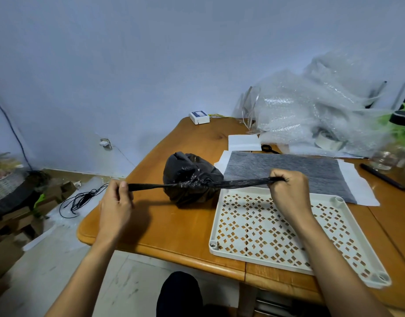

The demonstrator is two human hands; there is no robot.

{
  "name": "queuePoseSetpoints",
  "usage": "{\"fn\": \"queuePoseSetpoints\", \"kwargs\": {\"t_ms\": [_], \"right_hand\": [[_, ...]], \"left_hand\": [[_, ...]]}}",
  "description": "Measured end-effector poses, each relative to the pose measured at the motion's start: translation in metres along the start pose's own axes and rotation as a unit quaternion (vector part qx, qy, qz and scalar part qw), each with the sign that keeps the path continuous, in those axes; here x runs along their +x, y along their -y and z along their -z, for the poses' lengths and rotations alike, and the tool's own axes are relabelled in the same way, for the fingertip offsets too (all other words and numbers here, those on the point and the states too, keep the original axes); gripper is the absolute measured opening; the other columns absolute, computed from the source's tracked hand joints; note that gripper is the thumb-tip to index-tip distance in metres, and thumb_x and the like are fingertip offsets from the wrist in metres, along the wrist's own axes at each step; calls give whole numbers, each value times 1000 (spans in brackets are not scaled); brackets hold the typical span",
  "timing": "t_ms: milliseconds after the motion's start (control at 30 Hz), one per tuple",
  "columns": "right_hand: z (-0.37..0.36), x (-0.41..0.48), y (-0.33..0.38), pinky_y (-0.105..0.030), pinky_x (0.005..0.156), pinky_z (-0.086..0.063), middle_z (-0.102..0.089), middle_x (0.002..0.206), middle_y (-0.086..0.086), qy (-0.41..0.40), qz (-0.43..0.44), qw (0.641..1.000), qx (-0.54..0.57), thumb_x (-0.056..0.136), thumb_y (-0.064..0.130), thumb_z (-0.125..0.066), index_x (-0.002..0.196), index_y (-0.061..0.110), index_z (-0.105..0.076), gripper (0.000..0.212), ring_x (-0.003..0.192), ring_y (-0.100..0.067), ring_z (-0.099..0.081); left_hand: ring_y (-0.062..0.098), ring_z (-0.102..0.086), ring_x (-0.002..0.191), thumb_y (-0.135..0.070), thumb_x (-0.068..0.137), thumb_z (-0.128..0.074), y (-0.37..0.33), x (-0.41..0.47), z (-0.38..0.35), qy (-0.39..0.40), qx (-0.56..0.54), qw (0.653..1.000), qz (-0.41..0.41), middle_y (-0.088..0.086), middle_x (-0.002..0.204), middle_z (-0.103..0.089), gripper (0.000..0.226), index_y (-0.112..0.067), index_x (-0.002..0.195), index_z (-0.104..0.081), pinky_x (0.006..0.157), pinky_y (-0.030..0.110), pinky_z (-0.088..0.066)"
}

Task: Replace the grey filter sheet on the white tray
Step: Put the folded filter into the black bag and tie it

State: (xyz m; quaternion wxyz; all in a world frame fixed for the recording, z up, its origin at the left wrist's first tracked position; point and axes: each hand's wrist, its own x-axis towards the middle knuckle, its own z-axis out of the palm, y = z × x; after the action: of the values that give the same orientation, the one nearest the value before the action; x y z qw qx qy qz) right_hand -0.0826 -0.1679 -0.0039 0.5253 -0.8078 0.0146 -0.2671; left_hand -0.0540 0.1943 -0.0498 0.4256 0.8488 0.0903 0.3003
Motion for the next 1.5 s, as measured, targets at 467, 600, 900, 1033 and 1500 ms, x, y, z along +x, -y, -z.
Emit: {"fn": "queuePoseSetpoints", "kwargs": {"t_ms": [467,600,900,1033,1500], "right_hand": [[3,8,17,-32,65,-49,-56,55,-15,49,-70,975,205,84,-14,-33,69,3,-62,37,53,-23,-51],[-6,5,23,-38,74,-54,-65,69,-17,84,-59,965,240,91,-8,-35,75,4,-66,37,61,-27,-60],[-26,-14,22,-31,94,-51,-78,101,1,130,-94,967,201,106,14,-42,126,18,-60,27,95,-7,-73],[-21,-23,9,-23,79,-45,-66,125,-6,93,-120,977,151,109,29,-34,131,24,-58,33,98,-12,-67],[-43,-52,15,-37,66,-55,-73,99,-17,421,-105,892,126,90,47,-70,136,40,-54,49,64,-16,-69]], "left_hand": [[24,-69,60,-32,102,-57,-60,-18,7,101,-369,918,105,11,96,-76,30,-8,119,-50,68,37,-63],[26,-69,70,-39,82,-73,-65,-34,-10,143,-480,835,228,19,119,-70,63,-8,133,-50,74,41,-64],[14,-62,59,-50,90,-70,-56,-66,-46,182,-160,963,120,2,65,-63,41,-9,88,-67,69,35,-53],[14,-62,60,-44,94,-68,-47,-70,-52,181,-93,976,83,-1,59,-66,38,-15,69,-67,68,42,-52],[25,-57,38,-47,91,-72,-56,-50,-53,223,-67,948,215,16,62,-73,45,-3,79,-72,46,34,-54]]}}
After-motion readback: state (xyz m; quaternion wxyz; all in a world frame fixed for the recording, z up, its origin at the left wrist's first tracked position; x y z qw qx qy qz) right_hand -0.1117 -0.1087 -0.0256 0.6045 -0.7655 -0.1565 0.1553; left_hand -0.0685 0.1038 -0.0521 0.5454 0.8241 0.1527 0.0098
